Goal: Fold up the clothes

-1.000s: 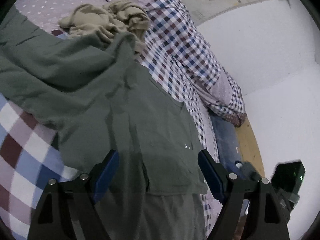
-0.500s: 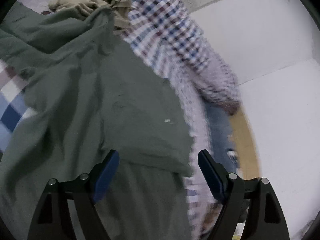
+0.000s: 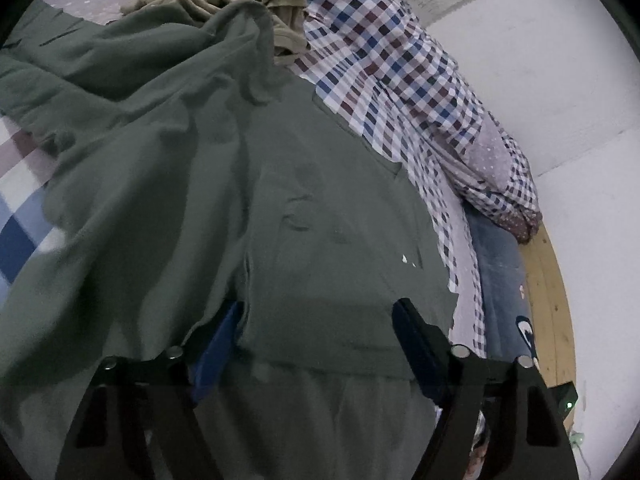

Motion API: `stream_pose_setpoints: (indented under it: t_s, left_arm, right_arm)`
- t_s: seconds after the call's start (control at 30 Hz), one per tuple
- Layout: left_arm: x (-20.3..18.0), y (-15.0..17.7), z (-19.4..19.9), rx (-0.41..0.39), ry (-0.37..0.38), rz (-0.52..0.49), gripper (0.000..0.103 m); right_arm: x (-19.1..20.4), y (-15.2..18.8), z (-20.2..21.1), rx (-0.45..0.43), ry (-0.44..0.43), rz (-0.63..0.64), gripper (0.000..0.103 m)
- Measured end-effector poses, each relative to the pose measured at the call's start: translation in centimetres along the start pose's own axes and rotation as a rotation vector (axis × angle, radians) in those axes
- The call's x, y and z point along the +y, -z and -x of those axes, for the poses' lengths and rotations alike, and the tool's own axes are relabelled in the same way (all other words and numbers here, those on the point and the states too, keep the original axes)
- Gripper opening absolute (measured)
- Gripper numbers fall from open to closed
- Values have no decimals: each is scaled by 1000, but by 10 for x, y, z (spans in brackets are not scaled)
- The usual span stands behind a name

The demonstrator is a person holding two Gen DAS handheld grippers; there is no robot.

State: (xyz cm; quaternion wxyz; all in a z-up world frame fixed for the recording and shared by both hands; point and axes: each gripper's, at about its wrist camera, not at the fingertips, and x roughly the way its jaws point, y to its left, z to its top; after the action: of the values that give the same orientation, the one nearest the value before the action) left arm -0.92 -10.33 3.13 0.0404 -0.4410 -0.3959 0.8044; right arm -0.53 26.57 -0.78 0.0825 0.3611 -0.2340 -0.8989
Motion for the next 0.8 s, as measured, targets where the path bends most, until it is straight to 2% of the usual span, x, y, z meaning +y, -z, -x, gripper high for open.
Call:
stream_pose_setpoints:
  t_s: [0.1, 0.2, 0.27, 0.3, 0.33, 0.37, 0.43, 0.6, 0.8]
  left_arm:
    - [2, -2, -4, -3, -9, 18, 71]
    - [0, -2, -8, -1, -29, 4, 56]
    - [1, -4, -11, 4, -45, -1, 29]
    - [3, -6, -12, 7, -42, 0, 23]
    - [4, -7, -13, 9, -39, 0, 13]
    - [3, -10, -12, 6, -31, -3, 9]
    - [3, -16, -11, -1, -15, -10, 4]
    - [5, -41, 8, -80, 56, 0, 3]
    - [21, -70, 39, -199, 148, 51, 3]
  right_arm:
    - [-9, -2, 0, 1, 18, -23, 67]
    - [-15, -2, 0, 2, 37, -34, 67]
    - [-16, -2, -2, 9, 53, -27, 67]
    - [-16, -1, -5, 22, 66, -19, 67]
    - [-16, 0, -8, 33, 75, -11, 67]
    - [-16, 1, -12, 54, 91, 4, 67]
    - [-16, 3, -17, 87, 117, 32, 67]
    - [-17, 8, -22, 144, 170, 116, 67]
    - [-15, 19, -26, 204, 165, 189, 67]
